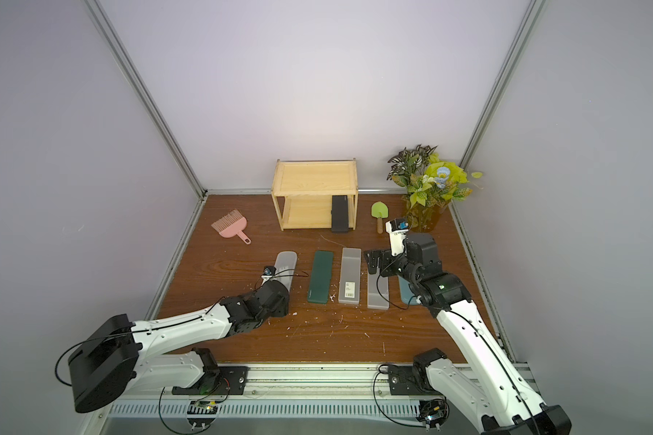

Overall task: Remove the pencil cases from the shelf
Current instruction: Place the pencil case at the center of the board.

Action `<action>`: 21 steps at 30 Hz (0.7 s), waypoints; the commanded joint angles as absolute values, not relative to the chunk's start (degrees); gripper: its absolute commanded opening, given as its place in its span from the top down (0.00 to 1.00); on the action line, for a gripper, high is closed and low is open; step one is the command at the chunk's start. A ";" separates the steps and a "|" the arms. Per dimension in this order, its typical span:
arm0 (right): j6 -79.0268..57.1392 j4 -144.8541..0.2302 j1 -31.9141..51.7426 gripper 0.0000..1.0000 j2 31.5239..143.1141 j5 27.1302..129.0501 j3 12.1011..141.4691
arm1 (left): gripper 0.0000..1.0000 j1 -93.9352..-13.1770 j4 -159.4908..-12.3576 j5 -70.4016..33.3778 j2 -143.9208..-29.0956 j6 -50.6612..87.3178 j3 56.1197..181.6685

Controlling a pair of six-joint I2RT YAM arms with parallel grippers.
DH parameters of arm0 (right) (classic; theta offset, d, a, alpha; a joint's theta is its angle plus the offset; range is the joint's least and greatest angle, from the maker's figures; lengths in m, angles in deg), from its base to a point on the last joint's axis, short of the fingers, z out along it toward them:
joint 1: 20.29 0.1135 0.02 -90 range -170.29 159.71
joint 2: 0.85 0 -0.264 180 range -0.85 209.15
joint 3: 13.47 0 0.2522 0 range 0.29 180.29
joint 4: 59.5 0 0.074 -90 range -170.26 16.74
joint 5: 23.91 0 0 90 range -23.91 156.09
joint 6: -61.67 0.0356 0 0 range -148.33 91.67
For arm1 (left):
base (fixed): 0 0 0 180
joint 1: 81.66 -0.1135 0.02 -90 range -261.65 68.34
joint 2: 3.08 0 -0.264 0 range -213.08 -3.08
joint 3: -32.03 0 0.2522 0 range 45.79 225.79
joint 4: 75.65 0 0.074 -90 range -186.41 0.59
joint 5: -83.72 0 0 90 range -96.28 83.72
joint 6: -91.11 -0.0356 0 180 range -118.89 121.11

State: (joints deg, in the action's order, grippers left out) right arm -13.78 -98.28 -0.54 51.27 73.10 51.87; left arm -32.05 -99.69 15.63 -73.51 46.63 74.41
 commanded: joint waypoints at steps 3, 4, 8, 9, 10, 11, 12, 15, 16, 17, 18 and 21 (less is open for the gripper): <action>-13.12 -96.11 -0.79 0.00 51.11 74.36 51.61 | 0.35 -31.47 -94.99 15.43 -75.07 48.79 73.61; -13.13 -96.10 -0.85 0.01 51.05 74.19 51.57 | 0.35 -31.42 -94.31 15.02 -75.83 48.70 73.63; -13.17 -96.29 -0.84 0.00 51.12 73.88 51.43 | 0.31 -31.29 -92.53 14.28 -78.18 48.79 73.83; -13.25 -96.20 -0.74 0.01 51.12 74.04 51.36 | 0.30 -31.23 -92.49 14.31 -78.63 48.84 73.90; -13.21 -96.20 -0.86 0.00 51.10 73.95 51.28 | 0.29 -31.27 -92.48 14.28 -78.91 48.96 74.02; -13.26 -96.20 -0.85 0.00 51.19 73.93 51.30 | 0.28 -31.23 -92.53 14.29 -79.06 49.01 74.00; -13.31 -96.23 -0.80 0.01 51.28 73.87 51.30 | 0.27 -31.27 -92.53 14.32 -79.10 49.01 73.92; -13.40 -96.22 -0.78 0.01 51.54 73.70 51.27 | 0.22 -31.21 -92.96 14.74 -79.12 49.10 74.04; -13.39 -96.07 -0.82 0.00 51.71 73.81 51.29 | 0.20 -31.24 -93.18 14.82 -79.19 49.10 74.09; -13.39 -96.04 -0.86 0.00 51.76 73.78 51.34 | 0.19 -31.29 -93.31 14.90 -79.21 49.10 74.19; -13.34 -95.90 -0.83 0.00 51.88 73.83 51.40 | 0.18 -31.26 -93.32 14.98 -79.19 49.06 74.33; -13.34 -95.68 -0.84 0.01 52.22 74.04 51.53 | 0.12 -31.26 -94.02 15.08 -79.53 48.75 75.24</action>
